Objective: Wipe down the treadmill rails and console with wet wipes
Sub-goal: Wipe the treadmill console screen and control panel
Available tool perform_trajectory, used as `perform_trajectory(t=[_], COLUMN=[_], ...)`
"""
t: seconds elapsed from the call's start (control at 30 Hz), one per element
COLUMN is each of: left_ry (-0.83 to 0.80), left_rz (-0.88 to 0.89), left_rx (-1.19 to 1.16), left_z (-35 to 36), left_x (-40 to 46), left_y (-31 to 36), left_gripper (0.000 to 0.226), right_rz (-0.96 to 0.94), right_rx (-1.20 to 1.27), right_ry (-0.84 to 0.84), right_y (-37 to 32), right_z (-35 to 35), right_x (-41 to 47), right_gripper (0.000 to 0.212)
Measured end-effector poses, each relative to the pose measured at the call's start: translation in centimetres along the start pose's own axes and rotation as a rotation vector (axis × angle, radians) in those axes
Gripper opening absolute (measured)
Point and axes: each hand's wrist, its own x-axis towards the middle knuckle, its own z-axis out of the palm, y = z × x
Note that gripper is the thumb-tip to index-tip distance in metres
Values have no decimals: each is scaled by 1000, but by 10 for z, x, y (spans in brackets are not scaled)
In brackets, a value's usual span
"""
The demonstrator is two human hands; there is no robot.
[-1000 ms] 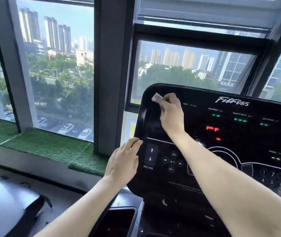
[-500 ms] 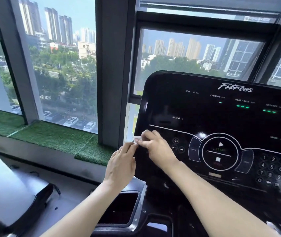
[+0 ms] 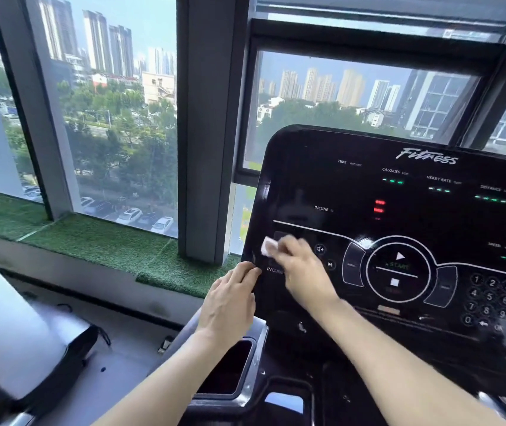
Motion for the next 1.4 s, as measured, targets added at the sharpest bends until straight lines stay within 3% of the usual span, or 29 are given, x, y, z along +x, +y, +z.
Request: perform_trajectory(t=[0.07,0.17,0.3,0.4,0.57,0.63,0.8,0.9,1.03,1.13,1.23,1.3,1.4], left_ry=[-11,-7,-2,0,1,-1,-14,-14,29,84,98,10,-161], left_rz=[2,-3,-10,-9,8,-2,-44,-37,-48,-2,156,206,192], left_rx=[3,11,15,9,24,33,39,60,77,83,13,-62,-101], left_z=[0,-1,-1,-2,0,-1,-3,-2,1,1,4,6,17], left_x=[0,2,5,4,2,2,3,4,3,2,3,4,4], left_y=[-1,0,2,3,2,3,8,8,12,22,41,56,64], left_gripper=[52,49,46,47,49,47,42,42,37,30,31,31,30], right_rz=[-85,-102,199,179,8,-1,305,387,160,121,311,482,671], right_rx=[0,-27,21,0,10,11,47,37,15,-16,-7,21,-9], right_ry=[-98,-98,185,271,5,-19,322,391,151,44,133,273,400], right_y=[-3,11,42,33,-2,8,52,46,3,10,39,59,62], right_z=[3,-12,-37,-25,12,5,-36,-28,2,-6,-35,-56,-61], right_x=[-20,-6,32,23,-37,-33,-4,-7,-35,-41,-39,-41,-41], right_gripper=[63,55,43,45,66,65,44,44,54,66,54,42,42])
